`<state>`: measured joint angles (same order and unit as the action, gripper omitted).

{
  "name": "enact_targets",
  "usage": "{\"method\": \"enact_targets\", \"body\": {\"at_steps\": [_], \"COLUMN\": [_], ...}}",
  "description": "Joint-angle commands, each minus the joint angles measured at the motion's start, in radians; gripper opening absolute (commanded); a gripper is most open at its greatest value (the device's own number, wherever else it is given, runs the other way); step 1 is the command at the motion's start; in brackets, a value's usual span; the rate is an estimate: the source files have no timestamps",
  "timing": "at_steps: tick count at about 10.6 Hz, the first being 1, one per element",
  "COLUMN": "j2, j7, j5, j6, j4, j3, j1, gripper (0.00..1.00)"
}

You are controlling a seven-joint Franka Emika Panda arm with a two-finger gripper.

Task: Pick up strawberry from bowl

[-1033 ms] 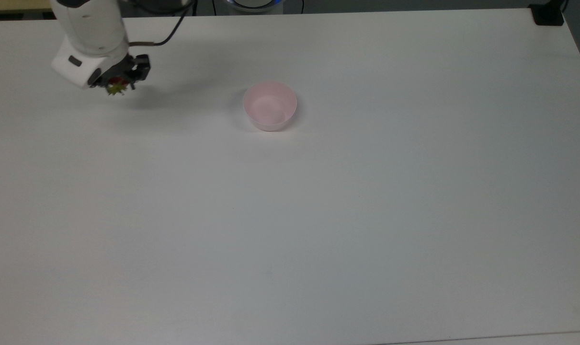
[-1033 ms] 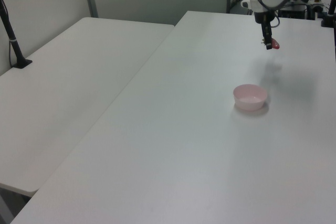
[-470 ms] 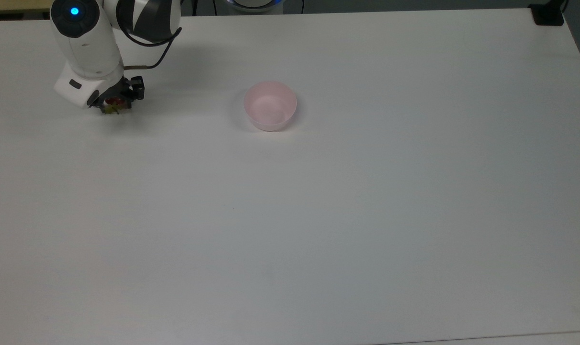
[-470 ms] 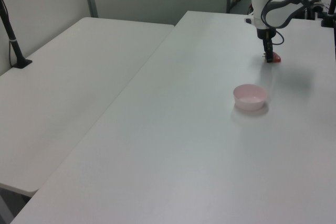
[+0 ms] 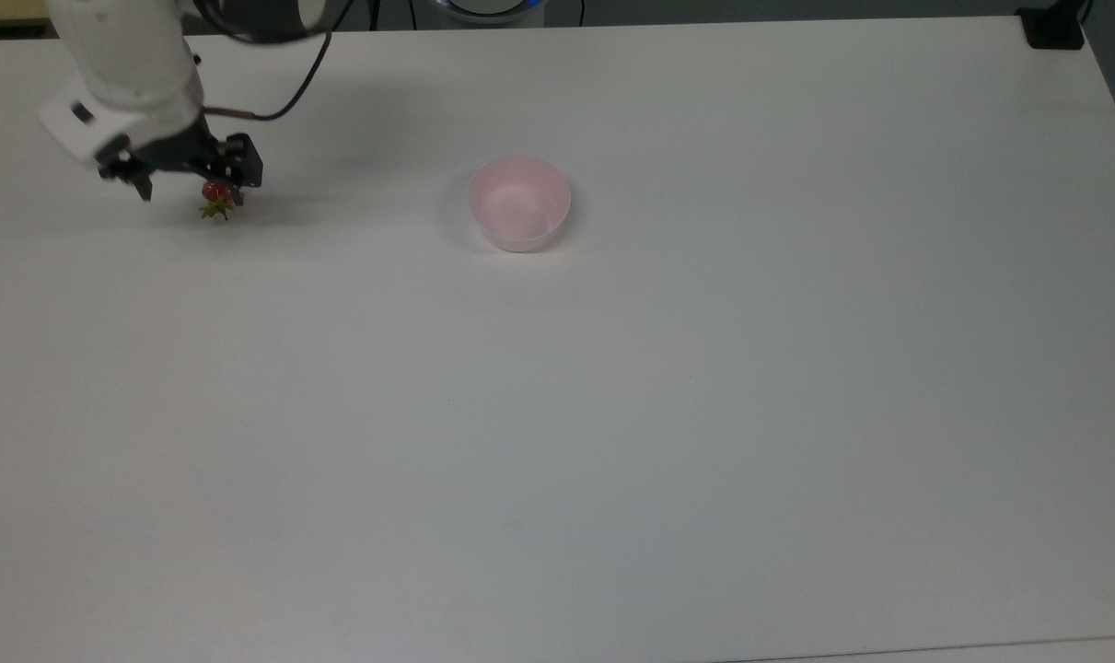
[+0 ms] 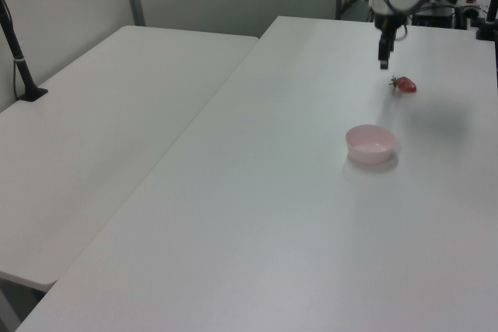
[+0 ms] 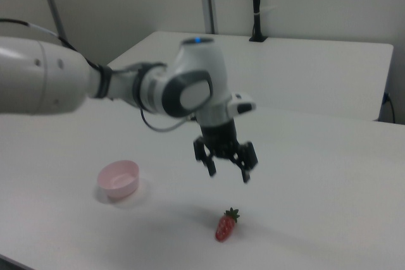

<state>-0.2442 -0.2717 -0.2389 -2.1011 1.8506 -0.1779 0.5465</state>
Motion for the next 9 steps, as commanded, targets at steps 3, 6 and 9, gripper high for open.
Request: {"method": "enact_targets", "body": {"at_steps": [3,6,9], "j2": [0.212,0.253,0.246], "j7": [0.323,0.486,0.488], "j5": [0.099,0.248,0.213], "j6": [0.416,0.483,0.365], "j4": [-0.190,-0.280,-0.280], "j3": [0.008,0.056,0.087], "j1": [-0.158,-0.236,-0.307], "gripper": [1.00,1.00,1.00]}}
